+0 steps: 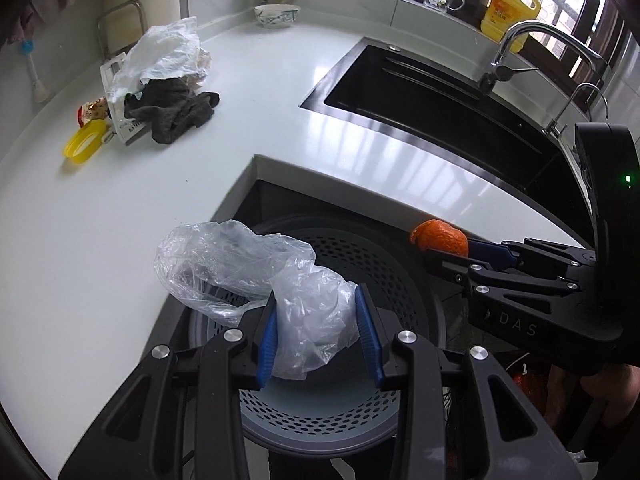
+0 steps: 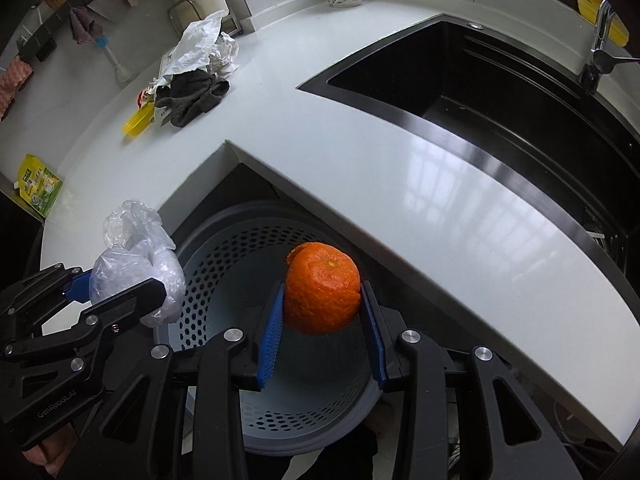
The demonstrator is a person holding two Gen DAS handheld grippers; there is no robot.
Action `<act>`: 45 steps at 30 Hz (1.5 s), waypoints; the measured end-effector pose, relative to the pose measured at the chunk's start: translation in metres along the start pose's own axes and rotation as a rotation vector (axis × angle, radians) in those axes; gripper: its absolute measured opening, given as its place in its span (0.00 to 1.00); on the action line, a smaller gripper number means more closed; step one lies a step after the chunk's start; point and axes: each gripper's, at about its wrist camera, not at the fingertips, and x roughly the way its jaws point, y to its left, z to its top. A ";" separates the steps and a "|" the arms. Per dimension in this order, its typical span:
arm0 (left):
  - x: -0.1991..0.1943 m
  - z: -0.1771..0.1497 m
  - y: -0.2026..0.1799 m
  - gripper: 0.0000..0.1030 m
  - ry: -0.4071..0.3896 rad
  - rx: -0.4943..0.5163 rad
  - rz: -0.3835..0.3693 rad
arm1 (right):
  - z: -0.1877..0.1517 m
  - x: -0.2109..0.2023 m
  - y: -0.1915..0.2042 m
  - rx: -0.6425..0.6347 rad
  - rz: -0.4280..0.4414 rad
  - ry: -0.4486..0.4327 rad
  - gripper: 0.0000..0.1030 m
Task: Collect trash
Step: 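Carry the plastic bag with the left gripper while the right gripper carries the orange over the bin, then open the right gripper to drop the orange while the left gripper releases the bag into the bin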
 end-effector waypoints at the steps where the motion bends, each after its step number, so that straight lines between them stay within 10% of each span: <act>1: 0.004 -0.003 -0.001 0.34 0.013 0.000 -0.006 | -0.003 0.001 0.000 0.005 0.004 0.005 0.35; 17: 0.036 -0.024 0.009 0.38 0.092 -0.023 -0.044 | -0.028 0.040 -0.003 0.057 0.016 0.111 0.35; 21: 0.034 -0.024 0.012 0.57 0.083 -0.034 -0.030 | -0.028 0.040 -0.004 0.059 0.013 0.101 0.55; 45: 0.021 -0.020 0.020 0.78 0.091 -0.085 0.036 | -0.022 0.022 -0.016 0.059 0.008 0.078 0.56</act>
